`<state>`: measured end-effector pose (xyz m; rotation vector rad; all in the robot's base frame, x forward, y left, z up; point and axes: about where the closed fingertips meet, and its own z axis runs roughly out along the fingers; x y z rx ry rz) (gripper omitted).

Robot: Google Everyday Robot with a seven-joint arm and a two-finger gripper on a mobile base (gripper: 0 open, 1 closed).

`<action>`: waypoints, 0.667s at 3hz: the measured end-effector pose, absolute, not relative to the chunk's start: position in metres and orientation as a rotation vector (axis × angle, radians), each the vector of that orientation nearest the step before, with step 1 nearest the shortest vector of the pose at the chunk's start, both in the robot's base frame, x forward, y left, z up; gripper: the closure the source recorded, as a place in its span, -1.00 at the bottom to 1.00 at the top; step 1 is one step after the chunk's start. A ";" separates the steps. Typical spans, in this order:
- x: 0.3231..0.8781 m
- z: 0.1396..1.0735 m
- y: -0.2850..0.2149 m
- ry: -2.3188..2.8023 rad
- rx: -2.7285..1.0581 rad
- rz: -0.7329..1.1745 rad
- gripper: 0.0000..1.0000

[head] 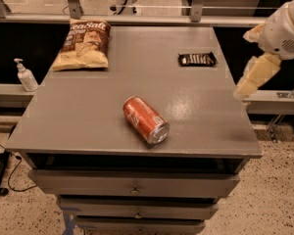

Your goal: Move rxbar chocolate near coke can

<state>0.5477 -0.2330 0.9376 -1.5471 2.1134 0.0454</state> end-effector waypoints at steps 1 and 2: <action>0.601 0.910 -0.232 2.096 -1.450 0.162 -1.00; 0.649 0.885 -0.223 2.081 -1.341 0.285 -1.00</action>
Offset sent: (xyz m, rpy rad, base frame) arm 0.1610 0.0150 -0.0768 0.4005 0.0283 -0.1171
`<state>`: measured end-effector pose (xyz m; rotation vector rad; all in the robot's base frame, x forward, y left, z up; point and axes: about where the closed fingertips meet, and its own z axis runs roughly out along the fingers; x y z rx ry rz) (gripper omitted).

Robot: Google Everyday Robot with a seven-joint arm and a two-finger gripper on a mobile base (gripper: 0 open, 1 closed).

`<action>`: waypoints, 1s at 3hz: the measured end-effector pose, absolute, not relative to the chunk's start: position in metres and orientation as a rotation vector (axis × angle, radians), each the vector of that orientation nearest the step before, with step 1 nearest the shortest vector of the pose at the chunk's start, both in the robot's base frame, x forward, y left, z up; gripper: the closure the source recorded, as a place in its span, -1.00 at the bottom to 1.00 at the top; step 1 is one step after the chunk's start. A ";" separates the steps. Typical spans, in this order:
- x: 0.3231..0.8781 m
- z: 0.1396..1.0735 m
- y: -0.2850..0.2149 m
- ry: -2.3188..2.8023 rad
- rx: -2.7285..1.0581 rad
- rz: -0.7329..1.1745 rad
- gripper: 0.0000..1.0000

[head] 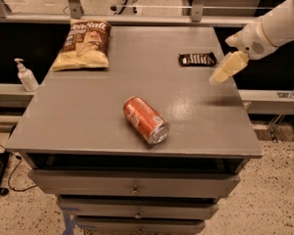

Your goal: Move rxbar chocolate near coke can

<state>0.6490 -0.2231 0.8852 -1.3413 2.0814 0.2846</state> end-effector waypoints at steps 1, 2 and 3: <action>0.689 0.868 -0.218 2.066 -1.238 0.360 -1.00; 0.723 0.858 -0.224 2.062 -1.126 0.397 -1.00; 0.742 0.851 -0.228 2.068 -1.030 0.437 -0.68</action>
Offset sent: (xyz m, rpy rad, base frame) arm 0.1156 -0.0169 -0.0308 0.2548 -0.0315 -0.1917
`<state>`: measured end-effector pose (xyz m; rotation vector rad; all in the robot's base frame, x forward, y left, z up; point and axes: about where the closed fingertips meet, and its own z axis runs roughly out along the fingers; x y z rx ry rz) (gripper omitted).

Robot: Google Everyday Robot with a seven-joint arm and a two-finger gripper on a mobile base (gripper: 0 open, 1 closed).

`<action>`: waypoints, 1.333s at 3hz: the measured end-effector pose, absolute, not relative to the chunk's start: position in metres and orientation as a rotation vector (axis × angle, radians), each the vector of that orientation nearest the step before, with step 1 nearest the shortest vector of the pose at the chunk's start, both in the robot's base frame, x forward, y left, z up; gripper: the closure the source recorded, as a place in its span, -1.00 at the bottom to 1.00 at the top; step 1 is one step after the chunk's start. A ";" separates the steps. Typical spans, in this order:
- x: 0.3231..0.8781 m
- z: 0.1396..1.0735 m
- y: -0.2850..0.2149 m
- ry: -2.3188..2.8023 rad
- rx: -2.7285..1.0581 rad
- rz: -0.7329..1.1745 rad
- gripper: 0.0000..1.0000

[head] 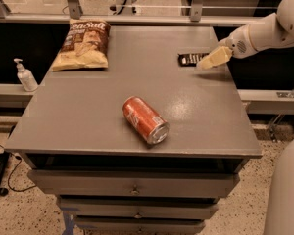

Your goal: Move rxbar chocolate near coke can

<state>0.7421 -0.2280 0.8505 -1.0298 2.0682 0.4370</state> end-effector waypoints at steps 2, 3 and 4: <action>0.754 0.840 -0.224 2.084 -0.939 0.511 0.25; 0.745 0.849 -0.216 2.063 -0.956 0.543 0.73; 0.731 0.870 -0.203 2.016 -0.980 0.582 1.00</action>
Offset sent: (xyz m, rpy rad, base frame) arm 0.0108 0.0029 -0.0056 0.1026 0.0399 -0.0510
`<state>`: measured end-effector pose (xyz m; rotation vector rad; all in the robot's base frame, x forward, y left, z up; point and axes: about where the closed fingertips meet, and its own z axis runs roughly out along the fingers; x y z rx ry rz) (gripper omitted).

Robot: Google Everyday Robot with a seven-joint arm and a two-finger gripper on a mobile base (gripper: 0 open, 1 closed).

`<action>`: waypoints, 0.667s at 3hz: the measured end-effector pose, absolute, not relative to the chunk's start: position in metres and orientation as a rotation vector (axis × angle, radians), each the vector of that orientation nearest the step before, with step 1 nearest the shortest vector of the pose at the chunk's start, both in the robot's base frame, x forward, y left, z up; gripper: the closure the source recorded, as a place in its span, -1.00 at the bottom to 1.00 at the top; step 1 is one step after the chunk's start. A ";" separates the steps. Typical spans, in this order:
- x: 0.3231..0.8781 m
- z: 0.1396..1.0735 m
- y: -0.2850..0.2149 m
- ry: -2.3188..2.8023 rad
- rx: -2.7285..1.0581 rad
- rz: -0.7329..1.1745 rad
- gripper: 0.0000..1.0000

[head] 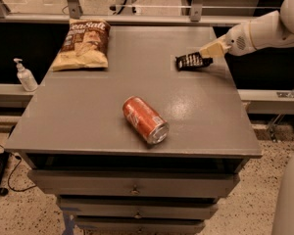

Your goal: Move rxbar chocolate near coke can

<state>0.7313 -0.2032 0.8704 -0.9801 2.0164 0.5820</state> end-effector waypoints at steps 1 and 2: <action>0.714 0.891 -0.187 1.972 -1.026 0.605 1.00; 0.687 0.939 -0.167 1.903 -1.036 0.610 1.00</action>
Offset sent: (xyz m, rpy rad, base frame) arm -0.0482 0.0295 0.0682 0.0336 -0.0862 0.0722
